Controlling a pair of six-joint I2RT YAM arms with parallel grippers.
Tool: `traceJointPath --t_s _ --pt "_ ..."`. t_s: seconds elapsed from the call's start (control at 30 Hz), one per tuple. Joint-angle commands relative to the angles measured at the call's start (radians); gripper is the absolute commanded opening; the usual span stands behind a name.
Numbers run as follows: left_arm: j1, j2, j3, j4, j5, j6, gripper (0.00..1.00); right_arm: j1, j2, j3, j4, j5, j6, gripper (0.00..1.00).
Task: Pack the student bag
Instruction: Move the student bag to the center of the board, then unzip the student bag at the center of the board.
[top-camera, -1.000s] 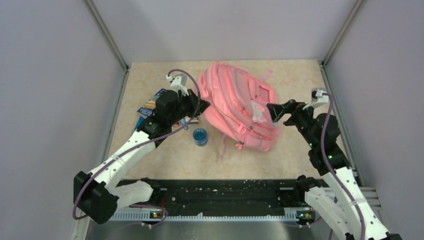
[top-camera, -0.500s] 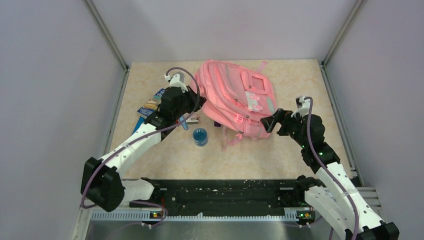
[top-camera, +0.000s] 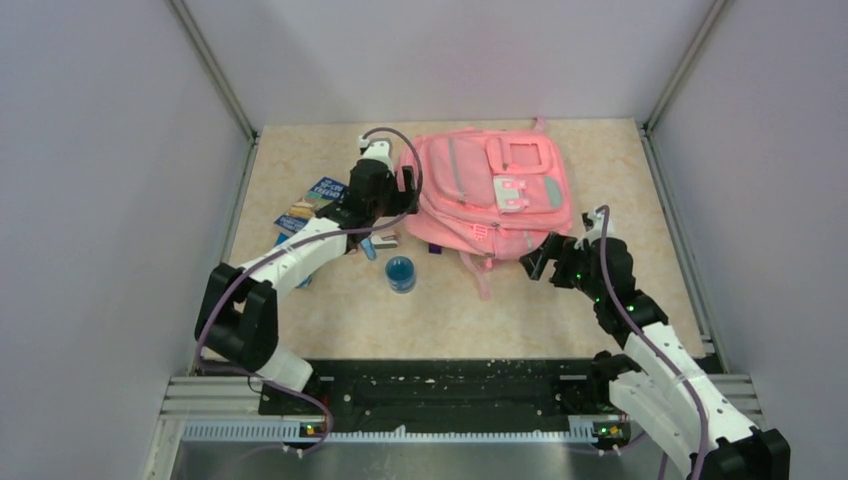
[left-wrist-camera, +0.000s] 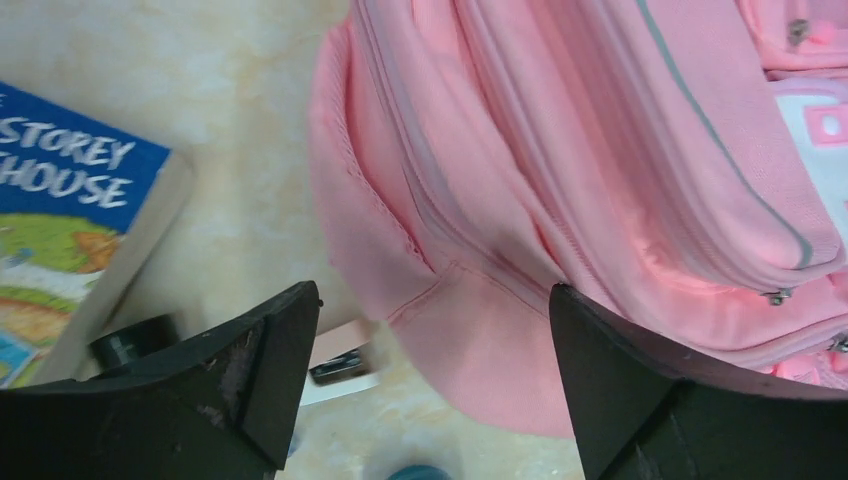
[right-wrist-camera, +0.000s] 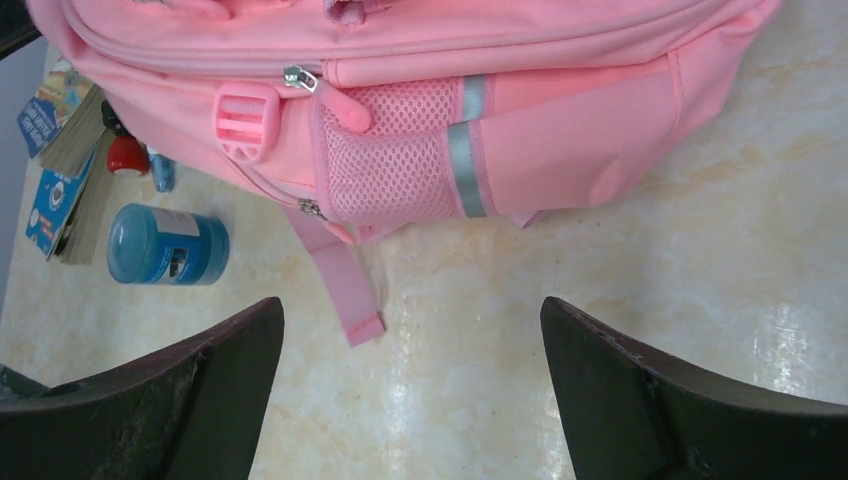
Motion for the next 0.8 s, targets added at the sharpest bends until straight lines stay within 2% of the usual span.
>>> traceJointPath --t_s 0.0,0.1,0.17,0.27,0.4,0.6,0.67,0.77 --pt "-0.004 -0.118 0.032 0.003 -0.171 0.101 0.91 0.000 -0.034 0.017 0.003 0.079 0.009 0.96" --pt "-0.032 -0.195 0.006 0.007 -0.238 0.113 0.91 -0.001 -0.040 0.013 0.008 0.102 0.006 0.96" --pt "-0.088 -0.247 -0.006 0.010 -0.273 0.136 0.91 -0.001 -0.040 0.009 0.008 0.113 0.002 0.96" --pt "-0.195 -0.303 -0.069 0.045 -0.291 0.128 0.91 -0.001 -0.042 0.005 0.015 0.120 0.001 0.97" --pt "-0.362 -0.324 -0.194 0.172 -0.276 0.030 0.89 0.000 -0.042 0.006 0.026 0.170 0.003 0.97" --pt "-0.590 -0.171 -0.288 0.412 -0.312 -0.097 0.89 0.000 -0.069 -0.019 0.057 0.231 0.013 0.96" --pt "-0.629 -0.101 -0.287 0.486 -0.324 -0.110 0.90 0.000 -0.091 -0.027 0.062 0.244 0.004 0.96" --pt "-0.650 -0.018 -0.267 0.517 -0.347 -0.146 0.85 0.000 -0.133 -0.025 0.032 0.276 -0.013 0.96"
